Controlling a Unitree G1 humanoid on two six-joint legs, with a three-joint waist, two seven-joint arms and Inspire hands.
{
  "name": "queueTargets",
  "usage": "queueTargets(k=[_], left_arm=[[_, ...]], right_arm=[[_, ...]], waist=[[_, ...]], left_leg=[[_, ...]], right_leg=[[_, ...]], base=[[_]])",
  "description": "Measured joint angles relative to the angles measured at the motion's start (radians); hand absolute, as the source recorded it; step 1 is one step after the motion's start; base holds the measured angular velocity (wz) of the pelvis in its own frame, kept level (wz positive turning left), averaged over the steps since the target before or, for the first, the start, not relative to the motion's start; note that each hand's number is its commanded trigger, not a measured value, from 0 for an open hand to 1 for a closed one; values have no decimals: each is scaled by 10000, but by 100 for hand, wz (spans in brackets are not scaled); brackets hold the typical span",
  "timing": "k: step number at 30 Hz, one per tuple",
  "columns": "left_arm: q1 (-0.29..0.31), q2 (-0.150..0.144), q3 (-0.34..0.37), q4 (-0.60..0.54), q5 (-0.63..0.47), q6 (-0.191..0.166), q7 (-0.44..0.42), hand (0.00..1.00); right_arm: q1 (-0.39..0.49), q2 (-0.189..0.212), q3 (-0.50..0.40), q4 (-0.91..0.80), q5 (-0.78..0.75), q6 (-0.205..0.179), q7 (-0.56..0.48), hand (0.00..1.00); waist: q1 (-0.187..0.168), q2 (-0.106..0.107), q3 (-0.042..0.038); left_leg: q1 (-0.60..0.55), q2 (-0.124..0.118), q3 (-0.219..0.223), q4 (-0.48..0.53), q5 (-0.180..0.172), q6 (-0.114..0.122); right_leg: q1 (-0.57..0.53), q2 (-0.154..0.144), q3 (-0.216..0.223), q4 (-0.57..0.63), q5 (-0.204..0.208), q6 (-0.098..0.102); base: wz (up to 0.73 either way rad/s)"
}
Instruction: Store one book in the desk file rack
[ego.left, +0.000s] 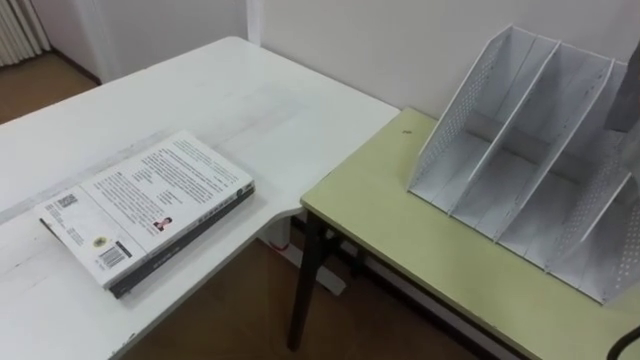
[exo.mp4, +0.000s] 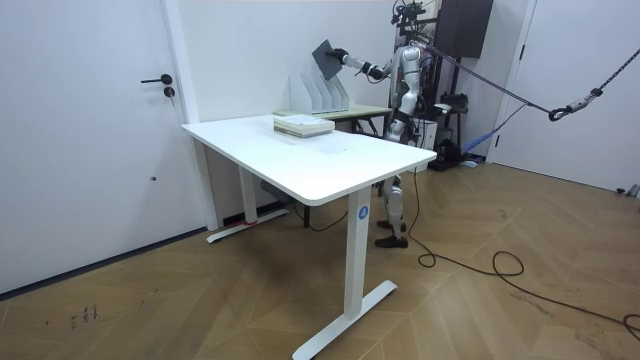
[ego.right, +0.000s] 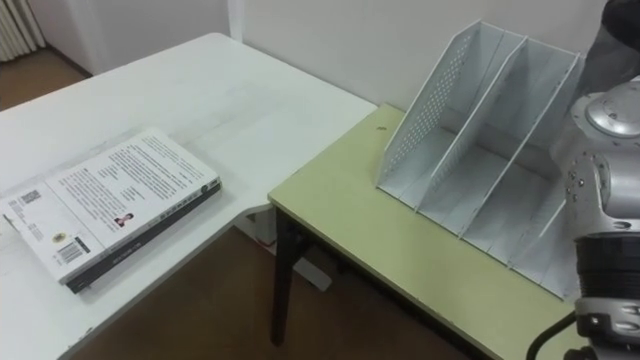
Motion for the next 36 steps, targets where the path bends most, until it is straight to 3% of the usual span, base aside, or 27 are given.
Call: queueTargets(k=[36], left_arm=[[-17,51,-29,208,-11,-123,104,0]], right_arm=[[0,-39,359,714,4,-228,456,0]], waist=[[12,114,-76]], left_leg=[[44,22,-3,-10,0,-1]], right_leg=[[4,18,29,28,11,-19]], base=[[0]])
